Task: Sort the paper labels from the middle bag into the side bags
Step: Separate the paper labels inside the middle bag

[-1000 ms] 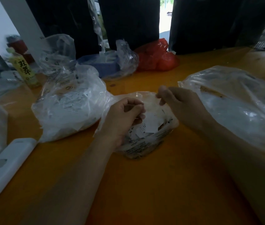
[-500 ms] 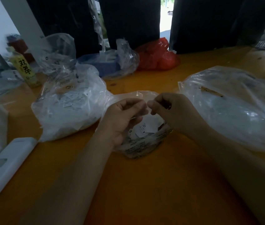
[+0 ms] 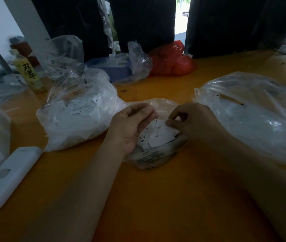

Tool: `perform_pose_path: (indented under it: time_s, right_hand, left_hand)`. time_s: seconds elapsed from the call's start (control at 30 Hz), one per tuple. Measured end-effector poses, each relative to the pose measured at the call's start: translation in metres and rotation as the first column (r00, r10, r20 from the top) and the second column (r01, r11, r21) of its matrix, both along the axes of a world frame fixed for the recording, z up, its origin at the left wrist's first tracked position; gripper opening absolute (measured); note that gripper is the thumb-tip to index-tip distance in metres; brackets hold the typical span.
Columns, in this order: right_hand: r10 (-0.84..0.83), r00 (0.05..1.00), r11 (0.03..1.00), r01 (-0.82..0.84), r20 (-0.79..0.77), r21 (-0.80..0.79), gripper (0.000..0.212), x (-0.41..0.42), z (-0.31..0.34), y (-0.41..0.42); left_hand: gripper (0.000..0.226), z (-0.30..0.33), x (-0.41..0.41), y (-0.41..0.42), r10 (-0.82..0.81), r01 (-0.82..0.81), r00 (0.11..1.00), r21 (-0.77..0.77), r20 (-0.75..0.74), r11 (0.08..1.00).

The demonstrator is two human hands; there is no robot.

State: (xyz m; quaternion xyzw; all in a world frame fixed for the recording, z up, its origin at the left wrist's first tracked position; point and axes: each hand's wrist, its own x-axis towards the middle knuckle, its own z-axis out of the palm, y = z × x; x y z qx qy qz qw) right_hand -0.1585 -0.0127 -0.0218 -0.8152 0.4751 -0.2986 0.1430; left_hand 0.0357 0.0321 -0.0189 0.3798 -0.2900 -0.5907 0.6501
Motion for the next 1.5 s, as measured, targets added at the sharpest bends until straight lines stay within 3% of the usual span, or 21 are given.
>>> perform_pose_path:
  time_s: [0.17,0.3,0.43,0.5,0.6,0.8,1.07,1.27,1.33,1.5]
  right_hand:
    - [-0.044,0.984,0.999,0.041,0.173,0.020,0.006,-0.005,0.003,0.000]
    - [0.003,0.934,0.990,-0.053,0.356,0.130,0.011,-0.006,0.004,0.003]
    - [-0.005,0.894,0.985,-0.073,0.447,0.156,0.033,-0.007,0.007,0.004]
    - [-0.030,0.885,0.986,-0.049,0.464,0.158,0.030,-0.008,0.007,0.002]
    - [-0.036,0.867,0.989,-0.041,0.496,0.144,0.005,-0.009,0.008,-0.002]
    - [-0.057,0.825,0.996,0.005,0.563,0.093,0.029,-0.008,0.009,-0.001]
    - [-0.084,0.741,0.986,-0.034,0.666,0.162,0.002,-0.008,0.009,-0.002]
    - [-0.094,0.658,0.972,-0.102,0.747,0.212,0.011,-0.007,0.012,0.000]
    - [-0.051,0.667,0.973,-0.135,0.743,0.189,0.008,-0.007,0.012,0.001]
    - [0.027,0.791,0.991,-0.103,0.612,0.089,0.003,-0.004,0.010,0.004]
  left_hand:
    - [0.043,0.002,-0.002,0.002,-0.019,0.019,1.000,0.013,0.022,1.000]
    - [0.040,0.004,-0.001,0.002,0.004,-0.005,1.000,0.018,0.011,1.000]
    - [0.023,0.005,0.000,0.001,0.025,-0.024,1.000,0.031,-0.013,0.999]
    - [0.027,0.005,0.000,0.002,0.025,-0.024,0.999,0.030,-0.021,0.999]
    - [0.030,0.005,0.000,0.001,0.029,-0.028,0.999,0.026,-0.019,0.999]
    - [0.027,0.004,0.000,0.001,0.027,-0.027,1.000,0.037,-0.013,0.999]
    - [0.022,0.005,-0.001,0.002,0.011,-0.012,1.000,0.029,0.027,1.000]
    - [0.031,0.006,-0.004,0.005,-0.008,0.007,0.995,0.014,0.094,1.000]
    - [0.032,0.006,-0.004,0.005,-0.013,0.012,0.993,0.006,0.120,1.000]
    - [0.033,0.003,-0.004,0.005,-0.034,0.041,0.983,-0.032,0.181,0.999]
